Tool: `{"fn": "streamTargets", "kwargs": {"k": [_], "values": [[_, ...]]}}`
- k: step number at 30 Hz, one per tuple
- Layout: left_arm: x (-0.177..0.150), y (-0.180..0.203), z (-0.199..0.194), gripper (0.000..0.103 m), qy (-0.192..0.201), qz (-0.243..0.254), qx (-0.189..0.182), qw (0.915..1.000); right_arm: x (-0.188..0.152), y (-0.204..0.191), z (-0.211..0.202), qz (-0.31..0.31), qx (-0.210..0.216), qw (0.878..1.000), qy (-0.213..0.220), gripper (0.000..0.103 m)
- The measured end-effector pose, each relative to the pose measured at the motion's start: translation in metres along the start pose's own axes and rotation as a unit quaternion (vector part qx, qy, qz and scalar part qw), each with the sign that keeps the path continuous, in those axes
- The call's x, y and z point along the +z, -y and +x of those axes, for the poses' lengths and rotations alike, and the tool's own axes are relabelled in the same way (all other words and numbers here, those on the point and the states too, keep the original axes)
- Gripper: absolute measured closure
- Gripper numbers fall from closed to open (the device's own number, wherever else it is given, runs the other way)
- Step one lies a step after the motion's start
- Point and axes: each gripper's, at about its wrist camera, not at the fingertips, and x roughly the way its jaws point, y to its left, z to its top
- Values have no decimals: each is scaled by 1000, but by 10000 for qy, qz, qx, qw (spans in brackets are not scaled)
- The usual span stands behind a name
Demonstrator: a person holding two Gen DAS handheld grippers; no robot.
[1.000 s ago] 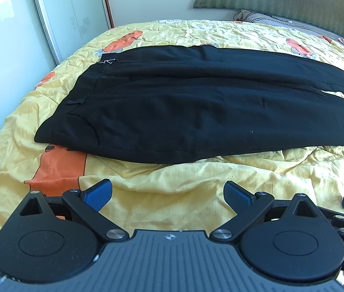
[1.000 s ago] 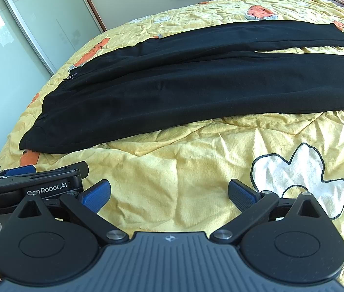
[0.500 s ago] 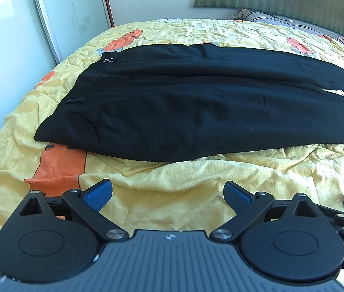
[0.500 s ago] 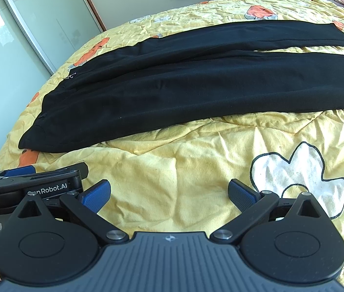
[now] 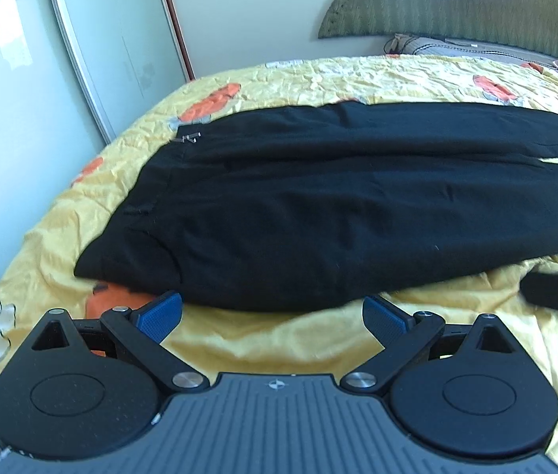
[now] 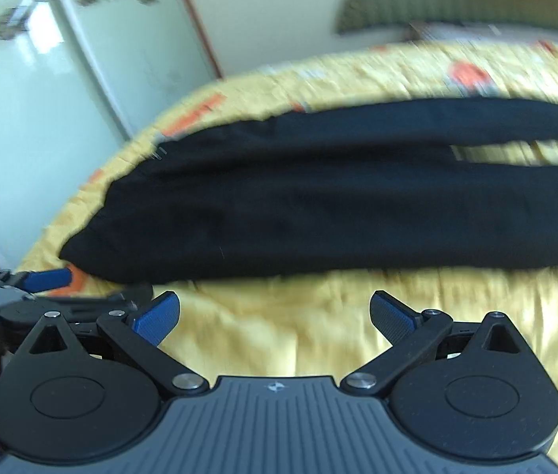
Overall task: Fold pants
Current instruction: 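Grasp the trouser waistband with both grippers and lift it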
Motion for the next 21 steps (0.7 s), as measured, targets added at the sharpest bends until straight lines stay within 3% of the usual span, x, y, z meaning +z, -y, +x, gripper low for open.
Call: {"fn": "streamTargets", "kwargs": {"k": [3,5,9,12,17,19,21], "values": [[14,-11,10,3,57,-113,38,9999,36,2,9,-677,432,9952,561,0],[25,-21,20,3,8,-250,49,9997,60,1,29,-1205,581,9889,653,0],[42,-43,43,3,-168,-591,94,9981,110,-2,96,-2217,685,9726,119,0],[50,-56,57,3,-215,-690,230,9971,147,6,149,-2391,891,9668,-136,0],[63,-68,76,3,-314,-598,352,9971,199,24,234,-2592,835,9613,-412,1],[70,-72,84,3,-342,-551,339,9973,215,33,265,-2494,995,9612,-637,9],[78,-74,93,3,-361,-489,380,9974,226,43,289,-2277,1161,9630,-853,27]]}}
